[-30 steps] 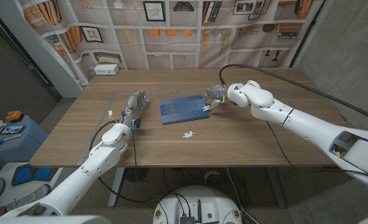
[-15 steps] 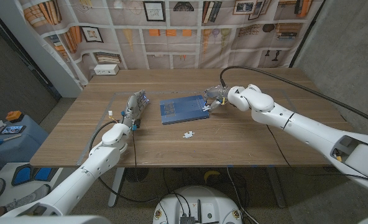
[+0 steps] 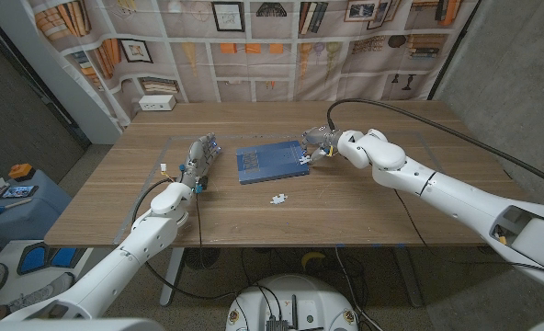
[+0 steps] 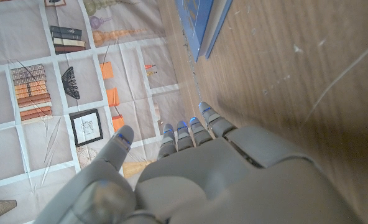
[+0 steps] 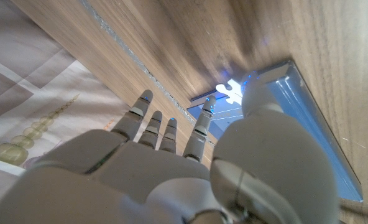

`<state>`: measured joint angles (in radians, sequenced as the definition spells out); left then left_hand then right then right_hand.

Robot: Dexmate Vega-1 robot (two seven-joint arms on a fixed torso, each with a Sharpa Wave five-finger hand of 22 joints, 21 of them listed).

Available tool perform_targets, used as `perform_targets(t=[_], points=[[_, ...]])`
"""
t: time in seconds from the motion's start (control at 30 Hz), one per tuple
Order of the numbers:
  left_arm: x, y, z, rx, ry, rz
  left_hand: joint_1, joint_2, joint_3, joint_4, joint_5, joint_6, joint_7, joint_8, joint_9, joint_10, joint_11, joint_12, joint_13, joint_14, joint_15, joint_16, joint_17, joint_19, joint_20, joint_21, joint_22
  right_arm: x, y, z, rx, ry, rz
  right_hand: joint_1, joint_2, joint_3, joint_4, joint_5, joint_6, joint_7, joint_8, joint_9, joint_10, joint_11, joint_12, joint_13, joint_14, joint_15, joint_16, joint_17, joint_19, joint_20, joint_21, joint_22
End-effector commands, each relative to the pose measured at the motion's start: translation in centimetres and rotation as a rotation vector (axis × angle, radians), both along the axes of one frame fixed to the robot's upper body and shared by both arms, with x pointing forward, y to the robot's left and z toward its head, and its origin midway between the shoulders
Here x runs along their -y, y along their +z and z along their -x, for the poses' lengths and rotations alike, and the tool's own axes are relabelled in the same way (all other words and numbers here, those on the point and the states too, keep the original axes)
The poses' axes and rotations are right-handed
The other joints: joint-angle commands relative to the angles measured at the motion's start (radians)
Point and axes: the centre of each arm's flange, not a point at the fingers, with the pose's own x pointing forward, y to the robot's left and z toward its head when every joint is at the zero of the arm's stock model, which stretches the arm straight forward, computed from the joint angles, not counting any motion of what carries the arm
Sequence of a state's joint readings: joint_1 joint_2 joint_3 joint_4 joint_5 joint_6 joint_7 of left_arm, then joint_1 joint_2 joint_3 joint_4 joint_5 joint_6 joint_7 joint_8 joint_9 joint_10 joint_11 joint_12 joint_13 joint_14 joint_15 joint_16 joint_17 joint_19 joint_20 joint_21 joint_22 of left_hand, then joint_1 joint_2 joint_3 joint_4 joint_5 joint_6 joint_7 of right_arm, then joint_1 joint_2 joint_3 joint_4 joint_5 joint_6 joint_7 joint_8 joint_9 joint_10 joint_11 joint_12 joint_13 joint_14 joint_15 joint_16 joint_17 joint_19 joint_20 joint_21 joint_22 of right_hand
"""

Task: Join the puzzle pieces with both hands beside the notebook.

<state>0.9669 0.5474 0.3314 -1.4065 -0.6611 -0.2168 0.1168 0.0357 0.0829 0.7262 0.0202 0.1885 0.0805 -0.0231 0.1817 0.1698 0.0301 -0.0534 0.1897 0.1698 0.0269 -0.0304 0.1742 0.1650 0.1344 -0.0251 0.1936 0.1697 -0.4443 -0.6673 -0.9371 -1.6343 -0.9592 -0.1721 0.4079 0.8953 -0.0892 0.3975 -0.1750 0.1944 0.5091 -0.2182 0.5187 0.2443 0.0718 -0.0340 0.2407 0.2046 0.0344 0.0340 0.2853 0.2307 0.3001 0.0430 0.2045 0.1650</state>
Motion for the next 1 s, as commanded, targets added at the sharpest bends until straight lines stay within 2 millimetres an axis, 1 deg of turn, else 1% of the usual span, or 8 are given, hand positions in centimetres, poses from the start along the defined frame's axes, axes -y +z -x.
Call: perform_targets(t=[0.03, 0.43, 1.0], points=[[-0.12, -0.05, 0.07, -0.002, 0.000, 0.001, -0.008, 0.066, 0.010, 0.002, -0.002, 0.009, -0.002, -0.001, 0.004, 0.005, -0.003, -0.001, 0.004, 0.009, -0.017, 0.002, 0.003, 0.011, 0.003, 0.001, 0.002, 0.20, -0.42, -0.10, 0.024, 0.001, -0.015, 0.018, 0.000, 0.001, 0.006, -0.001, 0.015, -0.001, 0.011, 0.002, 0.012, -0.002, 0.003, 0.003, 0.011, -0.006, 0.011, 0.003, 0.012, -0.004, 0.006, 0.005], [-0.21, -0.10, 0.00, -0.003, -0.001, 0.001, -0.009, 0.066, 0.011, 0.002, -0.002, 0.008, -0.002, -0.001, 0.004, 0.004, -0.003, -0.002, 0.004, 0.011, -0.016, 0.002, 0.003, 0.012, 0.004, 0.001, 0.002, 0.21, -0.74, -0.20, 0.037, 0.008, -0.018, 0.035, 0.002, 0.001, 0.004, -0.001, 0.039, -0.001, 0.023, 0.003, 0.030, -0.015, 0.004, 0.002, 0.029, -0.018, 0.017, 0.004, 0.031, -0.013, 0.007, 0.005], [-0.30, -0.27, 0.13, -0.008, 0.003, 0.004, -0.010, 0.065, 0.013, 0.003, -0.002, 0.008, -0.002, -0.001, 0.004, 0.004, -0.007, -0.002, 0.004, 0.015, -0.016, 0.003, 0.003, 0.014, 0.005, 0.001, 0.002, 0.16, -0.89, -0.42, 0.042, 0.022, -0.018, 0.049, 0.006, 0.001, 0.006, 0.000, 0.067, -0.002, 0.037, 0.005, 0.051, -0.016, 0.005, 0.002, 0.044, -0.029, 0.022, 0.005, 0.048, -0.018, 0.008, 0.005]])
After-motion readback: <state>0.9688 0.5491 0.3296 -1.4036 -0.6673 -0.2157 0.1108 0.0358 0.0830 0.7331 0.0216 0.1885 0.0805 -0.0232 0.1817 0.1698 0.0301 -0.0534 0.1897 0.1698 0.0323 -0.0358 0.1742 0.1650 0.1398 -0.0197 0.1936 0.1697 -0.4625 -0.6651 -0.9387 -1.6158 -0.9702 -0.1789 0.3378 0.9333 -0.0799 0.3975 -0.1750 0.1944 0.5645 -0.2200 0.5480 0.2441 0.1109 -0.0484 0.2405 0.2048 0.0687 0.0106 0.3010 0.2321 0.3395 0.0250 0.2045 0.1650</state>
